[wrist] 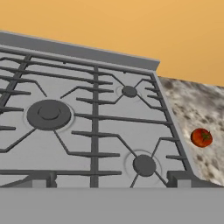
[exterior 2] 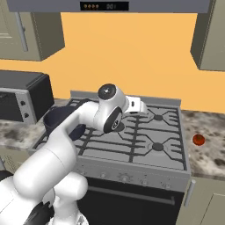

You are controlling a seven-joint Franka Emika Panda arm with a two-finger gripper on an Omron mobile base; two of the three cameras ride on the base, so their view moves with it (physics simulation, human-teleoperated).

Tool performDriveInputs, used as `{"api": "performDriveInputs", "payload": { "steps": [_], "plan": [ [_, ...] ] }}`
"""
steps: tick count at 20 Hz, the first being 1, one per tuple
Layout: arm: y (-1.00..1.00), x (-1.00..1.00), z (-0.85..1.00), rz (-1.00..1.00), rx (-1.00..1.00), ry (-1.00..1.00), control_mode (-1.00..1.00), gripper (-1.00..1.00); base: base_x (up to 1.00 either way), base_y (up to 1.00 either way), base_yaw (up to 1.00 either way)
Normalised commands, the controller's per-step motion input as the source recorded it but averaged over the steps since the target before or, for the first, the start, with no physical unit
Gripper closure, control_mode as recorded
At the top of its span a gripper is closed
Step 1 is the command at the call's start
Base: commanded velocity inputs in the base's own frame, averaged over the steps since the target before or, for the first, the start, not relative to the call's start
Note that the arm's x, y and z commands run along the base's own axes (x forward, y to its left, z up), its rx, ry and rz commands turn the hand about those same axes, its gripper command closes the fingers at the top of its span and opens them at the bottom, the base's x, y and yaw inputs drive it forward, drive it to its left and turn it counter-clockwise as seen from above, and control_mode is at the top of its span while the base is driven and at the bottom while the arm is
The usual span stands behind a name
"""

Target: Turn on the burner for the pot on the stove. Wait thirty seconds for the pot to heat up. Then add the tomato to the pot.

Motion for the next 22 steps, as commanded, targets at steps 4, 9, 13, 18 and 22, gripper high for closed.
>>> {"api": "performDriveInputs", "payload": {
  "steps": [4, 9, 13, 18, 22],
  "plan": [
    [0.0, 0.0, 0.0, 0.0, 0.0, 0.0, -1.0, -1.0, 0.0, 0.0, 0.0],
    [0.0, 0.0, 0.0, 0.0, 0.0, 0.0, -1.0, -1.0, 0.0, 0.0, 0.0],
    [0.0, 0.0, 0.0, 0.0, 0.0, 0.0, -1.0, -1.0, 0.0, 0.0, 0.0],
    [0.0, 0.0, 0.0, 0.0, 0.0, 0.0, -1.0, -1.0, 0.0, 0.0, 0.0],
    [0.0, 0.0, 0.0, 0.0, 0.0, 0.0, -1.0, -1.0, 0.0, 0.0, 0.0]
  ]
}}
